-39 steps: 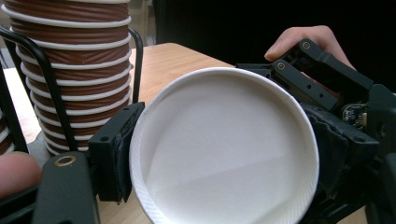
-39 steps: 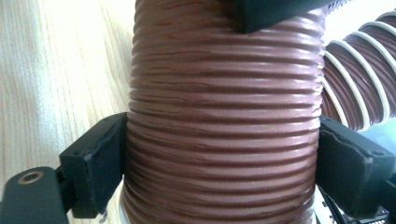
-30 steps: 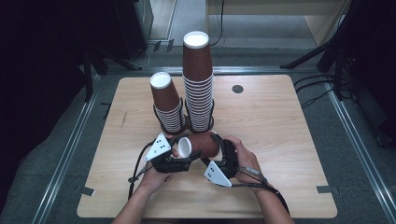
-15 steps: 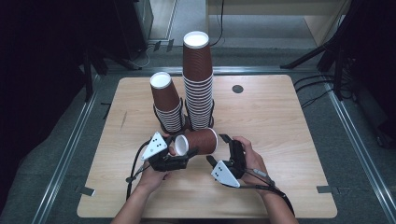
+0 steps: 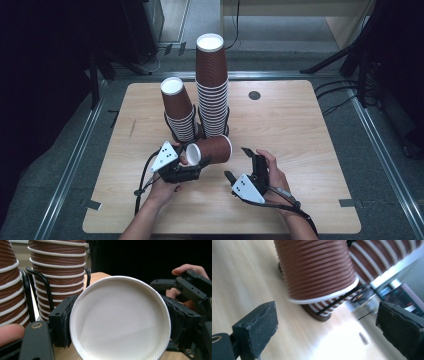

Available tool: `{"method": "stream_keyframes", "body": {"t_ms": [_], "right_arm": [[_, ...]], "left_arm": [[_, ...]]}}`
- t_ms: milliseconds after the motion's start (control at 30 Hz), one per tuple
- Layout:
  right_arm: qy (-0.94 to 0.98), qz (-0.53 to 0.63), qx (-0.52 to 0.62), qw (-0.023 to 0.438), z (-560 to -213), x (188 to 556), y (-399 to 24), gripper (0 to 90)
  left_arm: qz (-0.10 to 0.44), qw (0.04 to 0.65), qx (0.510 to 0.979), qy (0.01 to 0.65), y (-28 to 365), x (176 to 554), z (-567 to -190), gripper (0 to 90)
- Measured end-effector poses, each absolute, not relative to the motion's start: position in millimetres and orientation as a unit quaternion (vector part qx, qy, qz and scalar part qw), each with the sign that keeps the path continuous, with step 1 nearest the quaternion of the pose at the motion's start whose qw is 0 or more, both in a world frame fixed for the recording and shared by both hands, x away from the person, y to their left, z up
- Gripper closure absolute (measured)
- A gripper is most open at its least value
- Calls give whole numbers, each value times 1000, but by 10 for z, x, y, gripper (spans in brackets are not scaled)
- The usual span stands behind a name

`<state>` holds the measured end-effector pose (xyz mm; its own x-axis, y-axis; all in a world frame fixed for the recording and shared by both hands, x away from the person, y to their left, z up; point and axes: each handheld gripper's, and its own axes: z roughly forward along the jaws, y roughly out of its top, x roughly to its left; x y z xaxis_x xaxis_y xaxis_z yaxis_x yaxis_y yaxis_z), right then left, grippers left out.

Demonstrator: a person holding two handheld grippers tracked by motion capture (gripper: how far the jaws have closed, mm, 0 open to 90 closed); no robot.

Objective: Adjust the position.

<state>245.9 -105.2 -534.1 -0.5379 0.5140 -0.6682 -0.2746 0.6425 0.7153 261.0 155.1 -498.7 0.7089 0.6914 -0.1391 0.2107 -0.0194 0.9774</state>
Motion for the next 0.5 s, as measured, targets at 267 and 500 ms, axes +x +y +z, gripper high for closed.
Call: {"method": "stream_keyframes", "body": {"t_ms": [267, 500], "right_arm": [[775, 442, 137, 430, -5293, 2387, -1034, 45], [760, 480, 213, 382, -5267, 2359, -1017, 67]], "left_arm": [[201, 629, 676, 325, 1569, 2597, -4995, 222], [211, 640, 662, 329, 1588, 2582, -5036, 222]]}}
